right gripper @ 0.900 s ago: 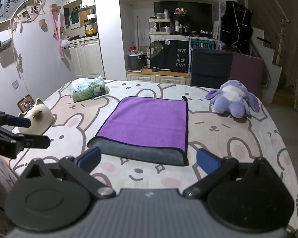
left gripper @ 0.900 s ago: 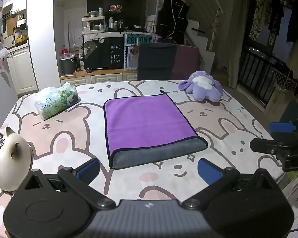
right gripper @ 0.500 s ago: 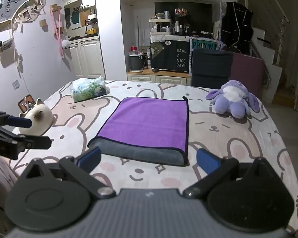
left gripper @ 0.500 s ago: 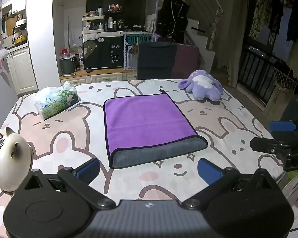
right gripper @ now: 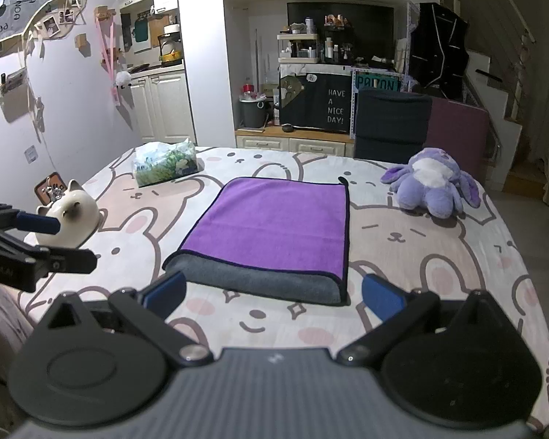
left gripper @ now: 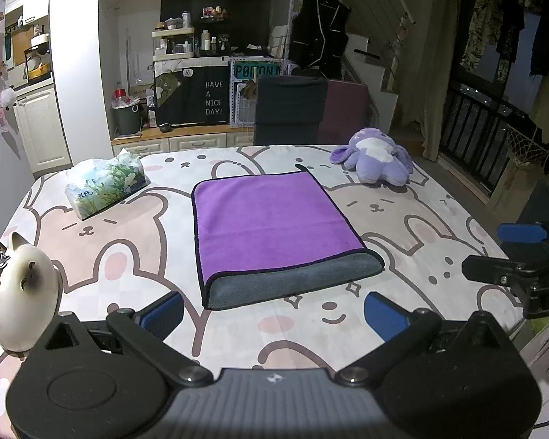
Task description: Fold towel
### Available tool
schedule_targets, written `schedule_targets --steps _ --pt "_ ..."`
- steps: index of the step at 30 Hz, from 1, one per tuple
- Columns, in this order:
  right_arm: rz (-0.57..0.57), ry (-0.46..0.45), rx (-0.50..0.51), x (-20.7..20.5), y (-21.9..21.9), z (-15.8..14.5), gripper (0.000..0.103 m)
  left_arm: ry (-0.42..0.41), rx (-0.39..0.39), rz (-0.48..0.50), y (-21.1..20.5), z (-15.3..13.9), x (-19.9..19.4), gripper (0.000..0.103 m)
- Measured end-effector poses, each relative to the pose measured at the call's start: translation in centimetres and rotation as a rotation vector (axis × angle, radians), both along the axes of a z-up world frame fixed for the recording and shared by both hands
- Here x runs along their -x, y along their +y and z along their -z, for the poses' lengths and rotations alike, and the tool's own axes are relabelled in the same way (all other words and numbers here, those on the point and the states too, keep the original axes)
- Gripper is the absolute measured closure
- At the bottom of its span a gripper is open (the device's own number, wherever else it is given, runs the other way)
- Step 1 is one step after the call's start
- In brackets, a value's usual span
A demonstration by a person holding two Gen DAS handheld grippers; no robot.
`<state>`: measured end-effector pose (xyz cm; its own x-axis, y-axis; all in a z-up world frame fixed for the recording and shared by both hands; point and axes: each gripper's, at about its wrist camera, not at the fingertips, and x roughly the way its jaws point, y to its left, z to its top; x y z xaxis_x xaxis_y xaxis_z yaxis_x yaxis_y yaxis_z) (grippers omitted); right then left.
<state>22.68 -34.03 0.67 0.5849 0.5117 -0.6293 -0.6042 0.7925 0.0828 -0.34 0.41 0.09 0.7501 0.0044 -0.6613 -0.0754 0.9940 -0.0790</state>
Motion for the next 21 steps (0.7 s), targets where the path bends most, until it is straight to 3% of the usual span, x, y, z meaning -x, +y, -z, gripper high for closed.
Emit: schedule_targets --steps 21 --pt "-0.003 0.000 0.003 0.24 0.20 0.36 0.000 0.005 -0.005 0.000 -0.30 0.43 -0.33 0.000"
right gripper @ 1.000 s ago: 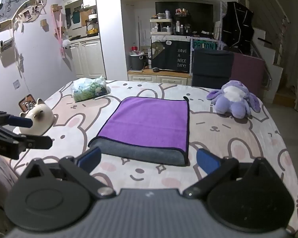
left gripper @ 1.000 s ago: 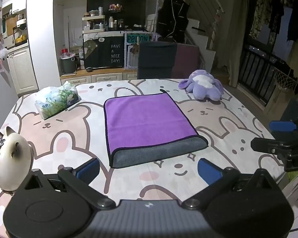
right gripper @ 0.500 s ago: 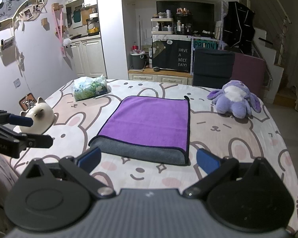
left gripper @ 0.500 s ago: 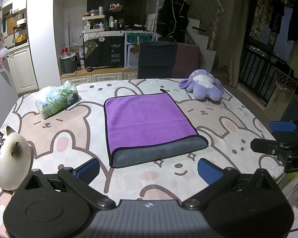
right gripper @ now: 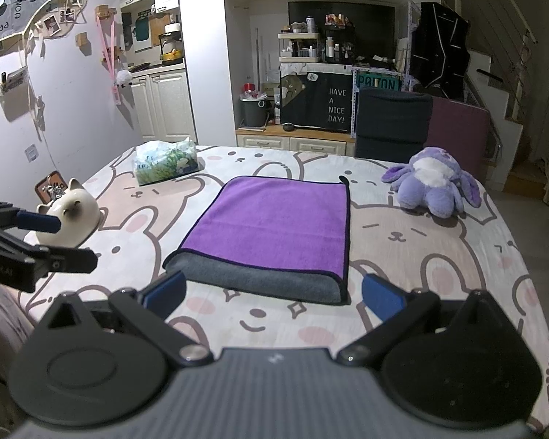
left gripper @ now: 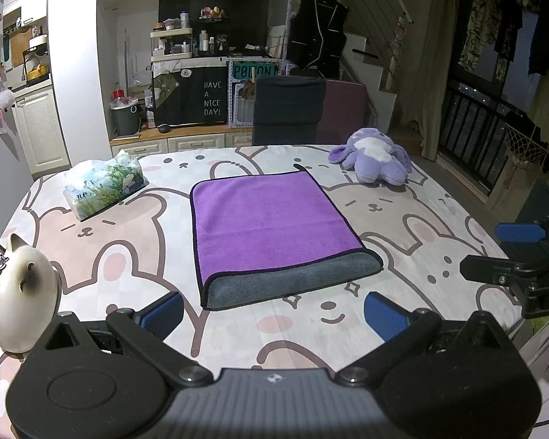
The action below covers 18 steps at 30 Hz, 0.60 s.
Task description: Fold towel
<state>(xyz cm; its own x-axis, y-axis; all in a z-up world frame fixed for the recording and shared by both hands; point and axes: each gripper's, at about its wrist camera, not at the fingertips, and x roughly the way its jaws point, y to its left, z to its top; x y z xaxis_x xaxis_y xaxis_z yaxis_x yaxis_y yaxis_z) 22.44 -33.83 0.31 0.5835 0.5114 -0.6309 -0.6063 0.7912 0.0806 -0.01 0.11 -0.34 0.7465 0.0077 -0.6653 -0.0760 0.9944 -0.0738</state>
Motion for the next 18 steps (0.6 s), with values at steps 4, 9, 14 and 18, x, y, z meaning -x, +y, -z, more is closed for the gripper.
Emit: schedule_targets --steps 4,9,14,18 --pt "0.000 0.001 0.000 -0.06 -0.04 -0.03 0.000 0.000 0.000 0.000 -0.01 -0.01 -0.01 0.000" --pt "0.000 0.001 0.000 -0.07 -0.05 -0.04 0.000 0.000 -0.001 0.000 -0.02 -0.02 -0.01 0.000" --pt "0.000 0.001 0.000 -0.08 -0.04 -0.03 0.000 0.000 -0.002 0.000 -0.03 -0.03 -0.01 0.000" --pt "0.000 0.002 0.001 -0.02 0.01 0.00 0.000 0.001 -0.002 0.000 -0.05 -0.05 -0.01 0.000"
